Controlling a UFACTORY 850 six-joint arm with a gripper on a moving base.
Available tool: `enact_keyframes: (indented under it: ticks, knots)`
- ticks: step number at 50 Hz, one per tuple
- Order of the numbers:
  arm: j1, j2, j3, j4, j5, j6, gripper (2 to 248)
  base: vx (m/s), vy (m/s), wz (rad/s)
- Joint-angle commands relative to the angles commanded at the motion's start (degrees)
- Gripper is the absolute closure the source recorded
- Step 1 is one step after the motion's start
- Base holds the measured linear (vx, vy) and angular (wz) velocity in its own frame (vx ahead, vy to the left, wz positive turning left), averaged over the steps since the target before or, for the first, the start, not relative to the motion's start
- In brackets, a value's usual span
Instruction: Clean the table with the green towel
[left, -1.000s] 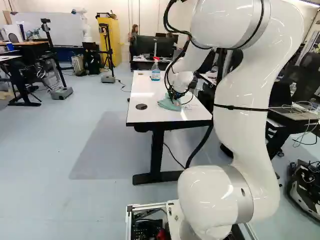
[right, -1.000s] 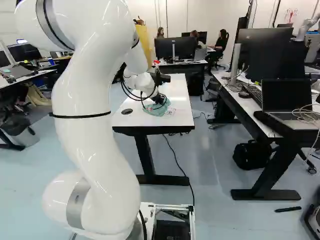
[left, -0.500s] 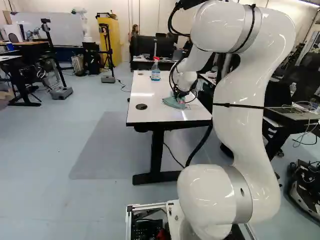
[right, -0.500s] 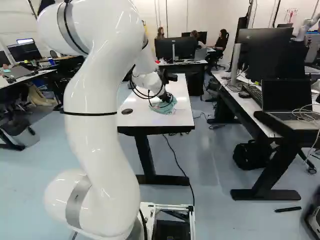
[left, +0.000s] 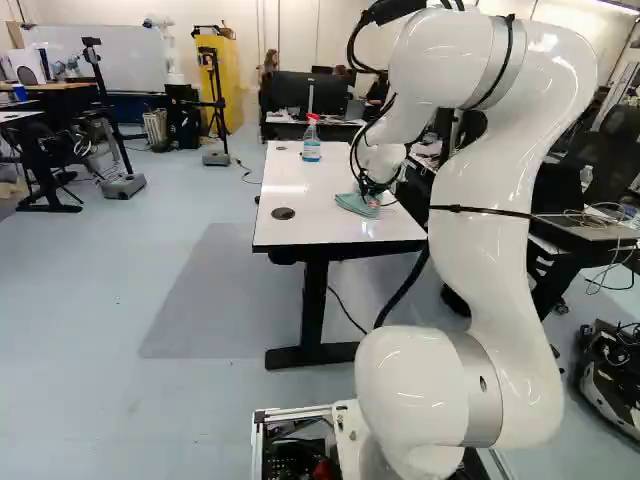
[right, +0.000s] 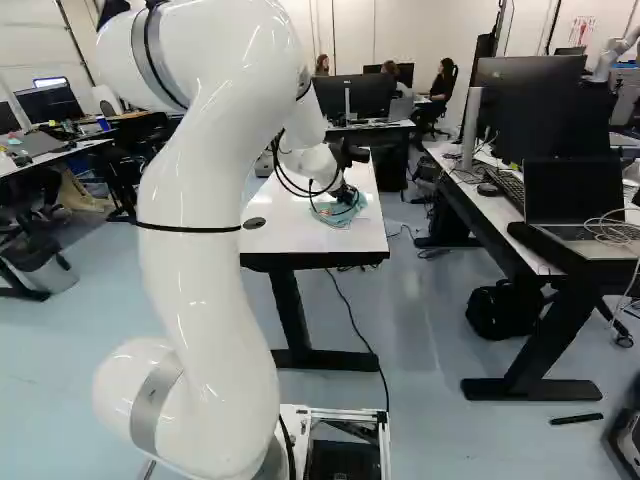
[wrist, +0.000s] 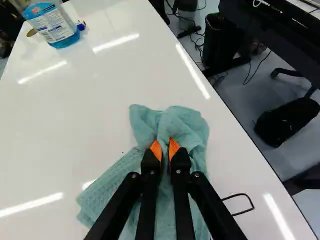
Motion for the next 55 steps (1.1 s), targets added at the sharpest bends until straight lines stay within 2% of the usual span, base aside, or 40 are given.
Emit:
enact_keyframes:
  ticks: [25, 55]
  knots:
    - [-3.2, 3.3, 4.3, 0.0, 0.0, 0.0, 212, 0.000, 0.000, 0.000]
    - [-3.9, 6.6, 8.3, 0.0, 0.0, 0.0, 212, 0.000, 0.000, 0.000]
